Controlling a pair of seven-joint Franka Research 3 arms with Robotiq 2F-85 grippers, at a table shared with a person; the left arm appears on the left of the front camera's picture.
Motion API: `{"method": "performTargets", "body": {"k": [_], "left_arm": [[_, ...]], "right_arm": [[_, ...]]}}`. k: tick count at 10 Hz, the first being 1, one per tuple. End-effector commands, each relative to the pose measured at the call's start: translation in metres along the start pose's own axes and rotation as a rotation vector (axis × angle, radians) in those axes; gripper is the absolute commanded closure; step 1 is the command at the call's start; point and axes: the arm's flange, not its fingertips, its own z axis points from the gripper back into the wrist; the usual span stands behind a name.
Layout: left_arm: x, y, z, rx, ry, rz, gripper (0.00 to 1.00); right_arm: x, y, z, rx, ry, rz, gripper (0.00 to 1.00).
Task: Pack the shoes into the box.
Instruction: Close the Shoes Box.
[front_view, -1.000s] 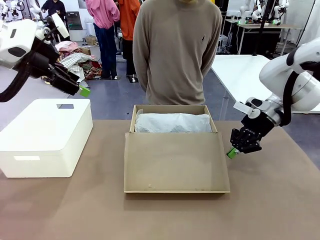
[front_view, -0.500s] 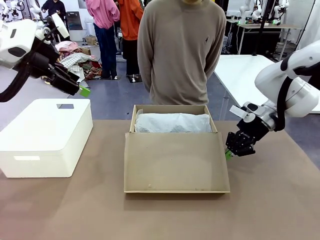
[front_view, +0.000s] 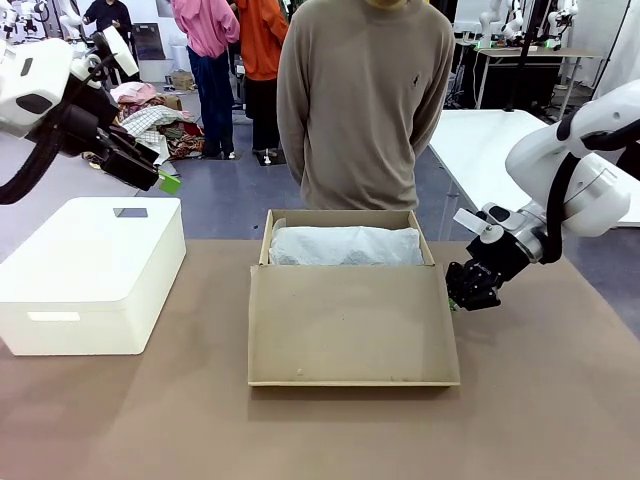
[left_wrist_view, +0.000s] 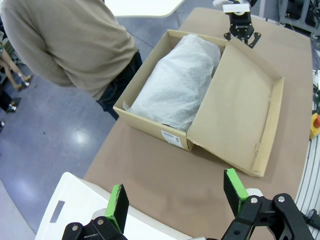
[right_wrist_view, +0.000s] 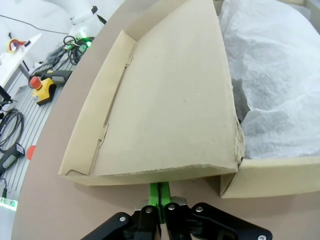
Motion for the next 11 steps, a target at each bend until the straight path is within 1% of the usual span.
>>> {"method": "performTargets", "body": {"k": [1,3,8,11], "left_arm": [[-0.001,0.001,0.0,-0.016,-0.014,-0.008,0.0],[-0.001,0.001,0.0,-0.016,-0.014,-0.008,0.0],[-0.001,0.001,0.0,-0.016,-0.014,-0.008,0.0],[-0.001,0.001,0.0,-0.016,-0.014,-0.008,0.0]], "right_arm": [[-0.004,0.005,-0.01,-0.03,-0.045,0.038,1.0],[0.001,0.01,-0.01,-0.006,-0.092,0.041,1.0],[0.009,0.013,0.003,0.005,-0.264,0.02,1.0],[0.019,0.017,0.018,-0.052,-0.343,-0.009,1.0]]}}
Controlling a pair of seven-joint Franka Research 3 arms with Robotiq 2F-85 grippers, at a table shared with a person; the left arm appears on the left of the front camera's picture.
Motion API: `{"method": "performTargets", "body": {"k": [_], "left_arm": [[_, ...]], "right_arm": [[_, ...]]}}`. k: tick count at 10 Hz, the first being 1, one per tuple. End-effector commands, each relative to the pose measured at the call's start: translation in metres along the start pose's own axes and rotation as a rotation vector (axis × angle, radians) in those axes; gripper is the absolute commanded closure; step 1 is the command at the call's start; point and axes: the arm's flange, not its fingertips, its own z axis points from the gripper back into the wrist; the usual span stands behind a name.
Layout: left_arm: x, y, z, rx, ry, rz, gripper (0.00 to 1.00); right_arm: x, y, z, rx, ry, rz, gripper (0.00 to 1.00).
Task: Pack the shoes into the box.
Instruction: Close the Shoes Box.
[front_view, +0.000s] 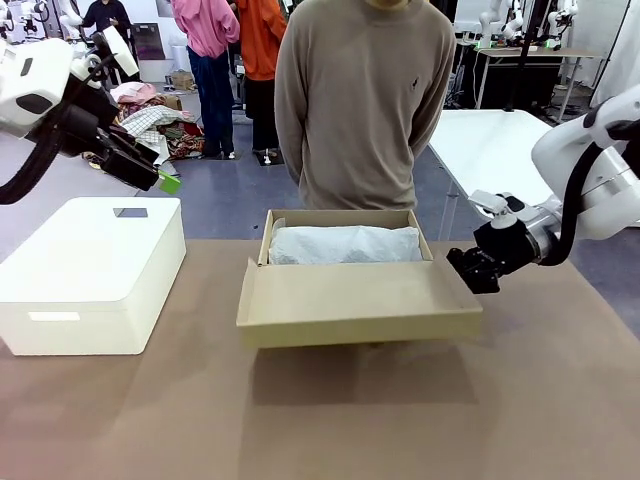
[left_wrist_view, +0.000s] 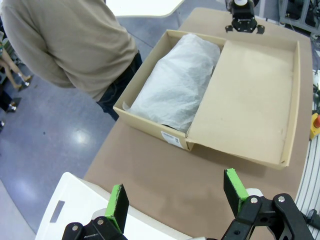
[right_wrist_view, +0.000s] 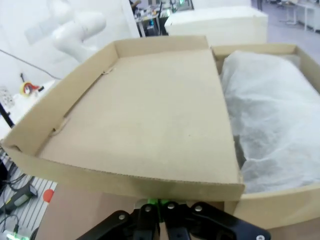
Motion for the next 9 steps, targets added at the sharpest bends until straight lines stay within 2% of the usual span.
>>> {"method": "performTargets", "body": {"k": [1,9], "left_arm": [[-0.001,0.001,0.0,-0.016,-0.014,-0.008,0.0],[-0.001,0.001,0.0,-0.016,-0.014,-0.008,0.0]], "right_arm": [[0.01,0.005,0.005,-0.068,-0.067,0.022,1.0],[0.036,0.003,0.022,-0.267,-0.15,0.047,1.0]]}}
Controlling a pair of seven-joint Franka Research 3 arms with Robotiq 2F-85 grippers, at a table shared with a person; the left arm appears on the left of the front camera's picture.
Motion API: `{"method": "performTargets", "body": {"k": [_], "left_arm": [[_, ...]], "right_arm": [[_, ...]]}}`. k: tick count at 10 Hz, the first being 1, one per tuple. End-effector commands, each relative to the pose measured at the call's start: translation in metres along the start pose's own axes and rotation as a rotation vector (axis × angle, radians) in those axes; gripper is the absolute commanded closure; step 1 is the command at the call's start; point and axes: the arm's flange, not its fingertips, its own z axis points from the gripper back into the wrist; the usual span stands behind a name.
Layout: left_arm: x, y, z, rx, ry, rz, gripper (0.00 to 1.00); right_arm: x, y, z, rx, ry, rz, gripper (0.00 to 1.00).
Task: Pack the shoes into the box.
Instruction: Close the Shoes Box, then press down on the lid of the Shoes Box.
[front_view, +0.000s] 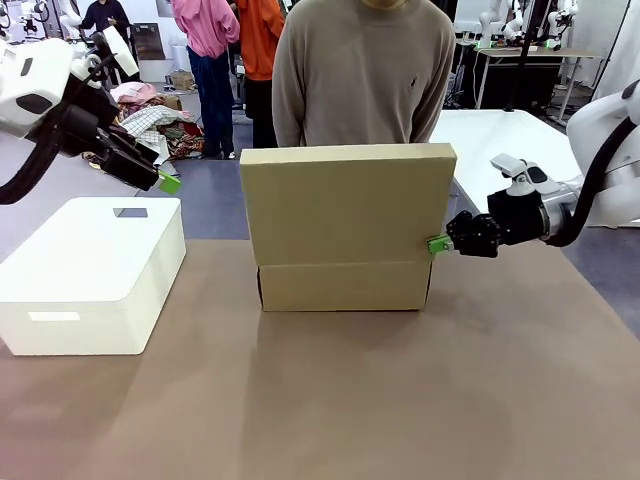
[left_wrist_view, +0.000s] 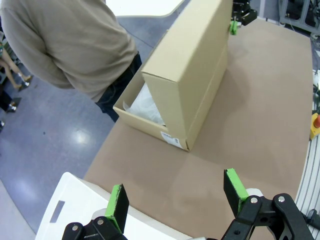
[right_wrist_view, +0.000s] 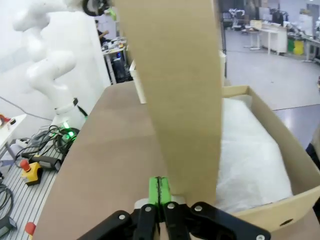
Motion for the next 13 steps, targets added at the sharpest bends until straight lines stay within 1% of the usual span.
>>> {"method": "performTargets", "body": {"k": [1,2,4,5,8,10,11,13], "left_arm": [[-0.001,0.001,0.0,-0.016,-0.014,-0.008,0.0],[-0.001,0.001,0.0,-0.016,-0.014,-0.008,0.0],[-0.001,0.001,0.0,-0.016,-0.014,-0.008,0.0],[-0.001,0.001,0.0,-0.016,-0.014,-0.008,0.0],[-0.001,0.001,0.0,-0.016,-0.014,-0.008,0.0],[-0.001,0.001,0.0,-0.016,-0.014,-0.008,0.0],[-0.001,0.001,0.0,-0.016,-0.014,-0.008,0.0],[-0.001,0.001,0.0,-0.016,-0.014,-0.008,0.0]], "right_arm": [[0.001,0.003,-0.007,-0.11,0.009,0.028,1.0],[0.004,-0.003,-0.008,-0.135,0.031,0.033,1.0],[0.008,-0.012,-0.01,-0.209,0.108,0.055,1.0],[0.01,-0.015,-0.011,-0.217,0.122,0.057,1.0],[0.027,-0.014,-0.011,-0.198,0.117,0.072,1.0],[0.042,-0.007,-0.009,-0.166,0.162,0.076,1.0],[0.029,-0.015,-0.006,-0.15,0.107,0.058,1.0],[0.029,-0.015,-0.006,-0.15,0.107,0.058,1.0]]}}
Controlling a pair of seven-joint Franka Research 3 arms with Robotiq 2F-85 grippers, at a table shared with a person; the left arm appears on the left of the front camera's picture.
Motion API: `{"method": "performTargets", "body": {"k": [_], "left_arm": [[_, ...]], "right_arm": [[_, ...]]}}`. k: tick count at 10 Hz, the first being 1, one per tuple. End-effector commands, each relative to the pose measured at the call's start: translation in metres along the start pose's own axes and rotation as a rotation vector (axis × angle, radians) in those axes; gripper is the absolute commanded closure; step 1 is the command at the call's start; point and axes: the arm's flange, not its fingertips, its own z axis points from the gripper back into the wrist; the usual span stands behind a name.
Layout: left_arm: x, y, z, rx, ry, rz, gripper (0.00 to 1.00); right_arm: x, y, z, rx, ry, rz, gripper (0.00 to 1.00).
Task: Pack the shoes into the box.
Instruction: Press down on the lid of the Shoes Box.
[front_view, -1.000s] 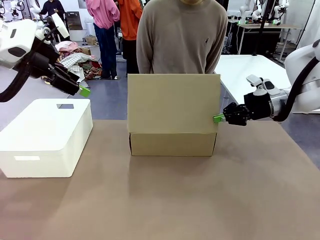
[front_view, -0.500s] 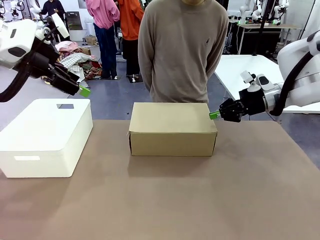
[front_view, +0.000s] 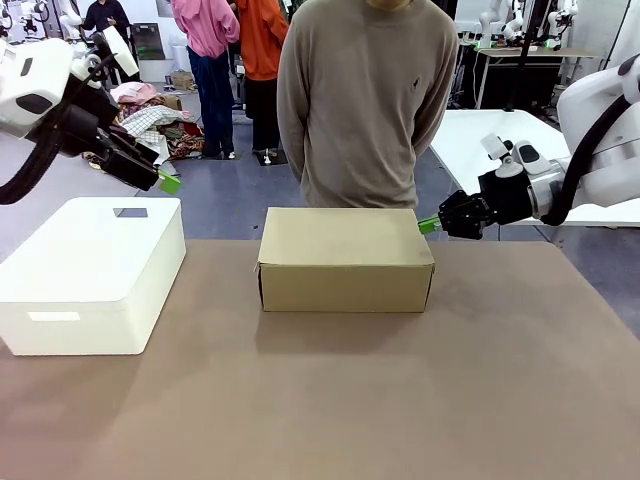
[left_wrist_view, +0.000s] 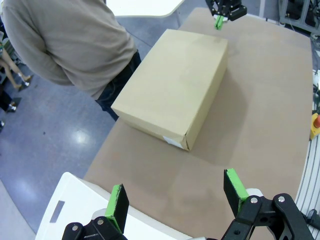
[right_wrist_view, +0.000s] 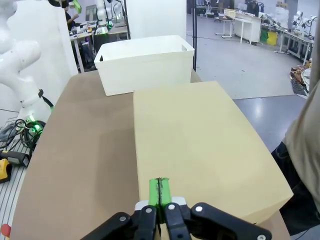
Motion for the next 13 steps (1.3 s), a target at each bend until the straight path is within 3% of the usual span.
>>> {"method": "performTargets", "body": {"k": [1,5,9,13], "left_arm": [[-0.001,0.001,0.0,-0.016,-0.014,-0.008,0.0],[-0.001,0.001,0.0,-0.016,-0.014,-0.008,0.0],[-0.001,0.001,0.0,-0.016,-0.014,-0.008,0.0],[-0.001,0.001,0.0,-0.016,-0.014,-0.008,0.0]], "right_arm": [[-0.002,-0.001,-0.001,-0.008,-0.005,-0.001,1.0],[-0.003,0.0,-0.001,0.002,0.0,-0.006,1.0],[0.05,0.021,0.015,-0.102,0.195,-0.153,1.0],[0.076,0.035,0.026,-0.164,0.349,-0.276,0.21]]}}
